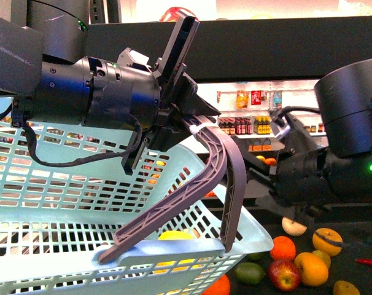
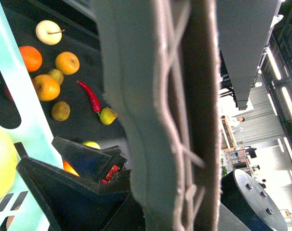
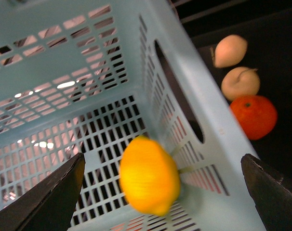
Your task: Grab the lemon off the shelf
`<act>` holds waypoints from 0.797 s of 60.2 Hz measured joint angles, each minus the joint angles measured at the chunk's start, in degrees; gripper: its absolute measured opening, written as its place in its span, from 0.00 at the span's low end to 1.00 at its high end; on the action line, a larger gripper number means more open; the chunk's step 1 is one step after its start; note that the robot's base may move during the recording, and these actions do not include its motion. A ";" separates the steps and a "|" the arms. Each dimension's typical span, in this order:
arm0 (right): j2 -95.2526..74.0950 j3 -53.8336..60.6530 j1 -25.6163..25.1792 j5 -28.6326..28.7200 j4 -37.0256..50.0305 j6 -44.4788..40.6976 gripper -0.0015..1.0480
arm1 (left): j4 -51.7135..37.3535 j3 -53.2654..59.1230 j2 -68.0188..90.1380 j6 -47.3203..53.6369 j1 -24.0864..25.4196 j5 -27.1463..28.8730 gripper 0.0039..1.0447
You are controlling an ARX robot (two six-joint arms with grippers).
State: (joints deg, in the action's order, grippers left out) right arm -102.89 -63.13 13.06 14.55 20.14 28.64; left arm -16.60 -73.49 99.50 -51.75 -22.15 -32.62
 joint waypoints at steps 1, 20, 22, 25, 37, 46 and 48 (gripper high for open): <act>0.24 0.00 -0.22 -0.31 0.00 -0.24 0.93 | 0.00 0.00 0.00 0.00 0.00 -0.04 0.07; 15.80 4.24 -7.52 -13.27 1.40 -15.67 0.93 | 0.02 0.02 0.00 -0.09 0.00 0.07 0.07; 18.10 6.10 -8.11 -14.25 2.05 -17.29 0.93 | 0.02 0.02 0.00 -0.11 0.00 0.04 0.07; 21.99 9.62 -8.98 -15.02 3.06 -19.87 0.93 | 0.02 0.00 0.00 -0.11 0.00 0.02 0.07; 39.41 25.49 -10.80 -15.08 -0.70 -22.25 0.93 | 0.02 0.00 0.00 -0.15 0.00 0.04 0.07; 54.40 35.74 -10.62 -18.62 -8.41 -22.21 0.93 | 0.02 0.02 0.00 -0.11 0.00 0.07 0.07; 57.48 37.44 -10.51 -20.02 -10.08 -22.23 0.93 | 0.02 0.00 0.00 -0.13 0.00 0.07 0.07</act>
State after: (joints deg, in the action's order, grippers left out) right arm -45.41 -25.69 2.55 -5.48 10.07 6.42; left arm -16.58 -73.49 99.50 -51.88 -22.15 -32.56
